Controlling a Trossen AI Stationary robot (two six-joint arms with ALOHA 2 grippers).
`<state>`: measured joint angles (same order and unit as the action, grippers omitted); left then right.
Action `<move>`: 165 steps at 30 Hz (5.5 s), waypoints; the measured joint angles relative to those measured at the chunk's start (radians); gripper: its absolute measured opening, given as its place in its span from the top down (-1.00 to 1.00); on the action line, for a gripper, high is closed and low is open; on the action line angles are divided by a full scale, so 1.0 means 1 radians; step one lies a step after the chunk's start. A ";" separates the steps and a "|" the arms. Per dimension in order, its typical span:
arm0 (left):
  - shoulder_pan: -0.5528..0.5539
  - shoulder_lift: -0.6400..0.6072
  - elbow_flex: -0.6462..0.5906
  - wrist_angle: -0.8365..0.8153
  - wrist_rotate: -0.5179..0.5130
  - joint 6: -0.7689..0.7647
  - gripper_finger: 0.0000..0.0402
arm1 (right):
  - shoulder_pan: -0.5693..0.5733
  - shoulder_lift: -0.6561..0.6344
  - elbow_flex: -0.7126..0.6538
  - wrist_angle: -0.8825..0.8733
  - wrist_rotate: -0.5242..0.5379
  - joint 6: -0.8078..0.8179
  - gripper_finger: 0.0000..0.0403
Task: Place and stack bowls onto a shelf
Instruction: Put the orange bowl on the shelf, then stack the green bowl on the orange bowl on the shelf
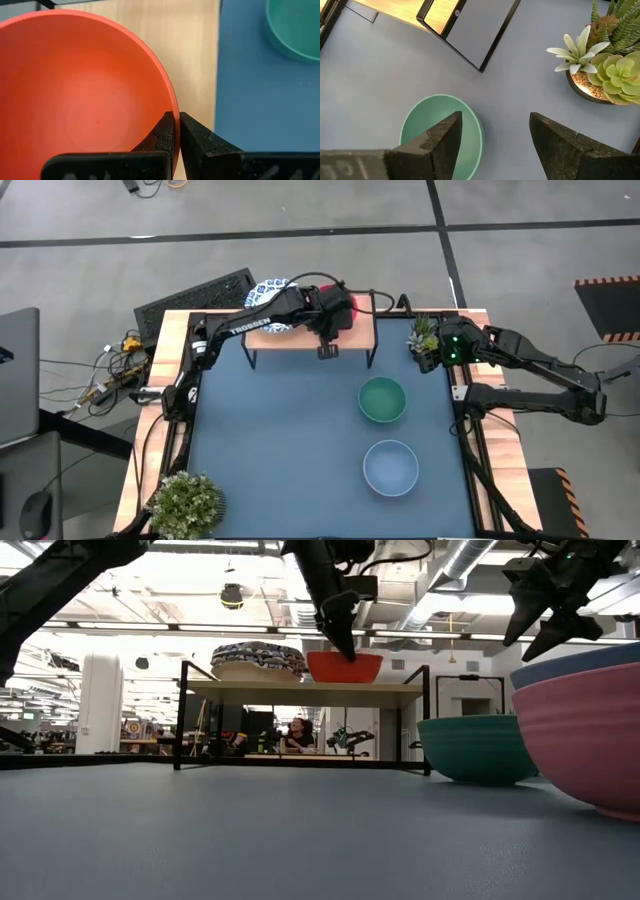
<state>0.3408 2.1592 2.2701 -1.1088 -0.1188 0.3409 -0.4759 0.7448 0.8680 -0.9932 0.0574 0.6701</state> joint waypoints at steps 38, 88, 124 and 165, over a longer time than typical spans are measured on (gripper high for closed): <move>-0.157 -0.031 0.082 0.053 0.312 0.277 0.03 | 0.000 0.000 0.000 -0.001 -0.006 -0.001 -0.29; -0.306 0.320 0.084 0.139 0.270 0.439 0.99 | 0.005 0.008 0.000 -0.046 -0.010 0.003 -0.29; -0.106 -0.126 0.084 0.081 -0.172 0.325 1.00 | 0.002 0.006 0.000 -0.016 -0.007 -0.027 -0.29; 0.046 -0.112 -0.018 -0.021 0.110 0.240 1.00 | 0.002 0.006 0.000 -0.016 -0.002 -0.024 -0.29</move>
<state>0.3870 2.0472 2.2517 -1.1293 -0.0083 0.5806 -0.4737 0.7513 0.8680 -1.0092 0.0551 0.6456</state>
